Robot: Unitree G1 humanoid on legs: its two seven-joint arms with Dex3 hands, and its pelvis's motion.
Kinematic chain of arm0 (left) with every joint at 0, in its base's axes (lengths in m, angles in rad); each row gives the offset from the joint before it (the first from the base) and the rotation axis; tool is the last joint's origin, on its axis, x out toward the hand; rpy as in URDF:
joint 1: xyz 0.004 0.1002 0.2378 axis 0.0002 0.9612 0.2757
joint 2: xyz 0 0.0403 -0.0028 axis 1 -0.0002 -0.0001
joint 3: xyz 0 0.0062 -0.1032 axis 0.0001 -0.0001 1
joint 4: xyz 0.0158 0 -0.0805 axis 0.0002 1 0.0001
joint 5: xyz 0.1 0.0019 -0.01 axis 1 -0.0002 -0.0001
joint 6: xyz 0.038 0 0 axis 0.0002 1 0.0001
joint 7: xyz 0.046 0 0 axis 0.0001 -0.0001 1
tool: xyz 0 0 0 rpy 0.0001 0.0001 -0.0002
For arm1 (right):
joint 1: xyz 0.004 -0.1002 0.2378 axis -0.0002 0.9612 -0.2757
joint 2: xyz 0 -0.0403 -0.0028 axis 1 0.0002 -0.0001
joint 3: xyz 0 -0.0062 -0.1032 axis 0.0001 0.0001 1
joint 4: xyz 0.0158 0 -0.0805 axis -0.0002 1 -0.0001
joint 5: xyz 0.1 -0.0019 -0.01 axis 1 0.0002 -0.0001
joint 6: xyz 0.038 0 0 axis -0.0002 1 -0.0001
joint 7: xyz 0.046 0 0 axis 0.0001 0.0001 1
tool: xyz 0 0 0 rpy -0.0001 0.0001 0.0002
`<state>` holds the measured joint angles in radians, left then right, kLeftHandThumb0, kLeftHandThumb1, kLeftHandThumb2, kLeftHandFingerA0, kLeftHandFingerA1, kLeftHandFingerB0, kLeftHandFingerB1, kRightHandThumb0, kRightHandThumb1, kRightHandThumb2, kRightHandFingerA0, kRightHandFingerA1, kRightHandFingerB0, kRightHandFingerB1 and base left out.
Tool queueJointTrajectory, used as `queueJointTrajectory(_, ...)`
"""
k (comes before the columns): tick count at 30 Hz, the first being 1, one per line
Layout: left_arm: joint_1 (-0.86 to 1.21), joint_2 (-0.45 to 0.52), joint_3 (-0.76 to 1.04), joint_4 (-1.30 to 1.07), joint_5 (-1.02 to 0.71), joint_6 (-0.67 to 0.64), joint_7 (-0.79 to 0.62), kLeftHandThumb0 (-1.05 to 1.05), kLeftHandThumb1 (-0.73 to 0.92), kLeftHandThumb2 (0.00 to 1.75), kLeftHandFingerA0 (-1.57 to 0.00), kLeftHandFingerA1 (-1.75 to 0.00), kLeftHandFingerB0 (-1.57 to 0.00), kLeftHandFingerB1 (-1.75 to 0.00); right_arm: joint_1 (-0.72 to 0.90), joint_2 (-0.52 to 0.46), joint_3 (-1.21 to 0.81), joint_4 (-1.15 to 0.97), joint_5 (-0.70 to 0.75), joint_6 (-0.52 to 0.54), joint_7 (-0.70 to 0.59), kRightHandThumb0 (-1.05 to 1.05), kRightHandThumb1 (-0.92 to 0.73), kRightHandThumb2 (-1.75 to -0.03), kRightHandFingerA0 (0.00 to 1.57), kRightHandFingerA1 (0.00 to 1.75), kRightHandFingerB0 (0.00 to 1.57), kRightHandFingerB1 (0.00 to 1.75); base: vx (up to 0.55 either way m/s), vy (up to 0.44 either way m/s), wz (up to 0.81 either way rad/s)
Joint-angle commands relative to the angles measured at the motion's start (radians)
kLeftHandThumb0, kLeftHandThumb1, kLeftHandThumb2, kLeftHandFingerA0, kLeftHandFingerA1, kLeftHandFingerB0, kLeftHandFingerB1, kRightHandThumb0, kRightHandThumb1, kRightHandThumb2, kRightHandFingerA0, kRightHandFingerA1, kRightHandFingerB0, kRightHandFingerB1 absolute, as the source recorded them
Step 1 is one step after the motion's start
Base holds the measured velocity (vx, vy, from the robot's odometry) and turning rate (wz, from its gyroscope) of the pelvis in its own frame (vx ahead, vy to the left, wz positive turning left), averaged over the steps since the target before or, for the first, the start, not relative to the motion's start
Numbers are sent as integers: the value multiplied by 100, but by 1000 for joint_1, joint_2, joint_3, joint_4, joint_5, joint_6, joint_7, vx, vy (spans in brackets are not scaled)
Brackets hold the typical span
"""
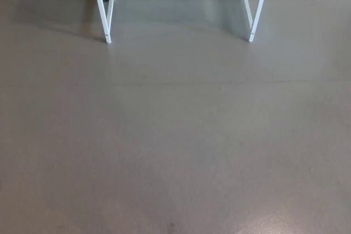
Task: The robot walk towards a table in front and uses its left hand to pickup a tennis ball on the left side and put it in a container on the right hand side
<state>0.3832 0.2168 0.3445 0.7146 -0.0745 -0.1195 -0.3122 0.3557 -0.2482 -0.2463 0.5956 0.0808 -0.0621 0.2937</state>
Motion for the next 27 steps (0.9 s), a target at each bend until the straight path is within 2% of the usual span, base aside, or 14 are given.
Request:
queueJointTrajectory(1, 20, 10, 4, -36, -53, -29, -43, 0, 44, 89, -25, -57, -12, -48, 12, -18, -8, -20, 35, 4, 40, -22, -44, -59, 52, 51, 45, 46, 0, 0, 0)
queueJointTrajectory(6, 9, 14, 2, -28, -56, -18, -35, 1, 44, 89, -25, -57, -12, -48, 2, -13, -16, -15, 47, 19, 42, -20, -43, -58, 53, 51, 45, 45, 0, 0, 0)
queueJointTrajectory(15, 15, 17, -2, -17, -53, -36, -34, -1, 44, 89, -24, -56, -12, -48, 5, -20, -9, 9, 39, -19, 54, -25, -41, -60, 52, 53, 44, 47, 38, 14, -8)
queueJointTrajectory(20, 19, 20, -2, -19, -63, -38, -48, -1, 44, 89, -23, -56, -12, -48, 24, -14, -10, -35, 49, 8, 47, -21, -44, -58, 51, 51, 45, 46, -13, 9, 7)
queueJointTrajectory(27, 11, 26, -4, -5, -73, -37, -60, -1, 45, 89, -21, -55, -10, -47, 22, -11, -13, -28, 61, -5, 56, -20, -44, -58, 51, 53, 44, 46, 59, 214, -7)
